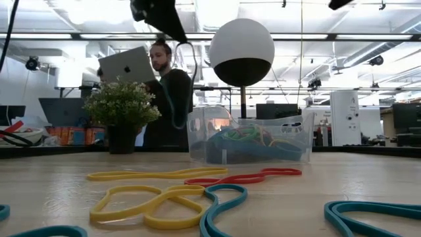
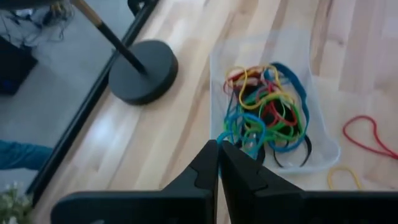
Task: Pick and place rubber bands into bin
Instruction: Put the blue rubber band into the transparent bin
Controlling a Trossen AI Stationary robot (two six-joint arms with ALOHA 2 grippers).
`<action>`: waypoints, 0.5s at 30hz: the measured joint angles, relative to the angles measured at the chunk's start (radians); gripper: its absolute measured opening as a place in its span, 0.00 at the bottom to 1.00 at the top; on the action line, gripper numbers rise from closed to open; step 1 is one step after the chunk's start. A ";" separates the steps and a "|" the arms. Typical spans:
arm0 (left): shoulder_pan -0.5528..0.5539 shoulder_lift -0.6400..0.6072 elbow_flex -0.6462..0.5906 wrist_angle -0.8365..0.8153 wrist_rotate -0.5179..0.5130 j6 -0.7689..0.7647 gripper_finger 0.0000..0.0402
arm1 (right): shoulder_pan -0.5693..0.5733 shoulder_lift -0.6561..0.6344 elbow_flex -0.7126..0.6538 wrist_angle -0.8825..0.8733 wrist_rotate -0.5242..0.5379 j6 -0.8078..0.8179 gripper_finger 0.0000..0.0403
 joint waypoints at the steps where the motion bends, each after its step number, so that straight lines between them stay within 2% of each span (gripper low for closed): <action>1: 0.003 0.000 0.000 0.014 -0.001 0.010 0.00 | 0.003 0.000 -0.002 -0.008 0.000 0.012 0.15; 15: 0.069 0.014 -0.004 0.217 0.006 0.116 0.00 | 0.039 0.000 -0.117 -0.013 -0.007 0.212 0.15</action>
